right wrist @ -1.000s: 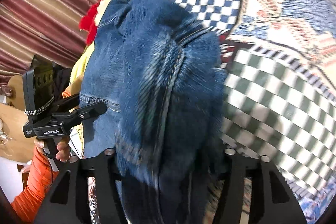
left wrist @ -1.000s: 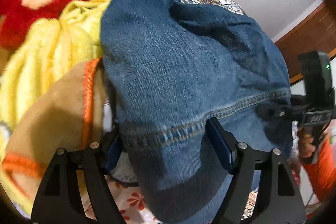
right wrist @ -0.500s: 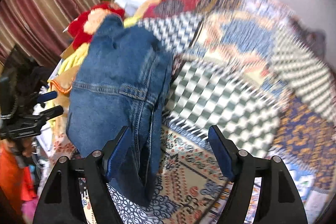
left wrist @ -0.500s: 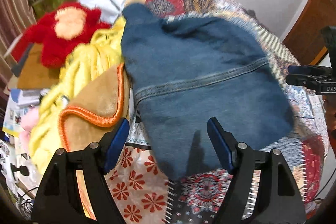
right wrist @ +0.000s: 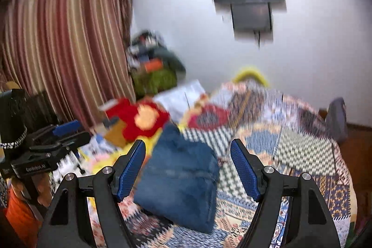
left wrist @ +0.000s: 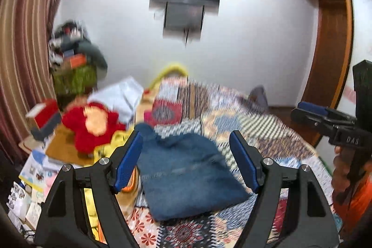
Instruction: Fold large clothes
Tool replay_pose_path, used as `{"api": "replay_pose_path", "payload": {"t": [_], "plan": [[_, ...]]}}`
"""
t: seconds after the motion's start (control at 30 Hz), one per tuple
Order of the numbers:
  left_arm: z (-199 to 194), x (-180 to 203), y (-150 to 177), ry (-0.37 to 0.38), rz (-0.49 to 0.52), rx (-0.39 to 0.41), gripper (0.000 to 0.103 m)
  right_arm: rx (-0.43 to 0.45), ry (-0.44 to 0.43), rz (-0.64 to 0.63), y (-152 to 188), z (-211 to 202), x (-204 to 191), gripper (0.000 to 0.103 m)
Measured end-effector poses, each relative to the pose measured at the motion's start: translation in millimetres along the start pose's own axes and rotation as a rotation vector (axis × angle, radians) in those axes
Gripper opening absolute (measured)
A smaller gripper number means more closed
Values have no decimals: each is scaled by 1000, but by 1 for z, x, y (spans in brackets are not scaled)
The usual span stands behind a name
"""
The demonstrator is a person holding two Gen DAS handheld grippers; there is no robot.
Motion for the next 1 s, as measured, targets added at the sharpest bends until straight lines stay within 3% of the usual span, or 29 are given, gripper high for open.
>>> {"api": "replay_pose_path", "payload": {"t": [0.13, 0.37, 0.57, 0.73, 1.0], "plan": [[-39, 20, -5, -10, 9, 114, 76, 114, -19, 11, -2, -48, -20, 73], [-80, 41, 6, -83, 17, 215, 76, 231, 38, -41, 11, -97, -51, 73], [-99, 43, 18, -92, -7, 238, 77, 245, 85, -79, 23, -114, -68, 75], [-110, 42, 24, -121, -16, 243, 99, 215, 157, -86, 29, -111, -72, 98], [-110, 36, 27, -119, -52, 228, 103, 203, 169, -76, 30, -113, -70, 103]]}}
Point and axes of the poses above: each gripper's, at about its wrist camera, not at the fingertips, and z roughly the way its jaws point, x to its right, y to its underside, the point moved 2 cm from there along z, roughly the way its jaws point, and after that the axes turned 3 degrees about y, right-handed, at the moved point
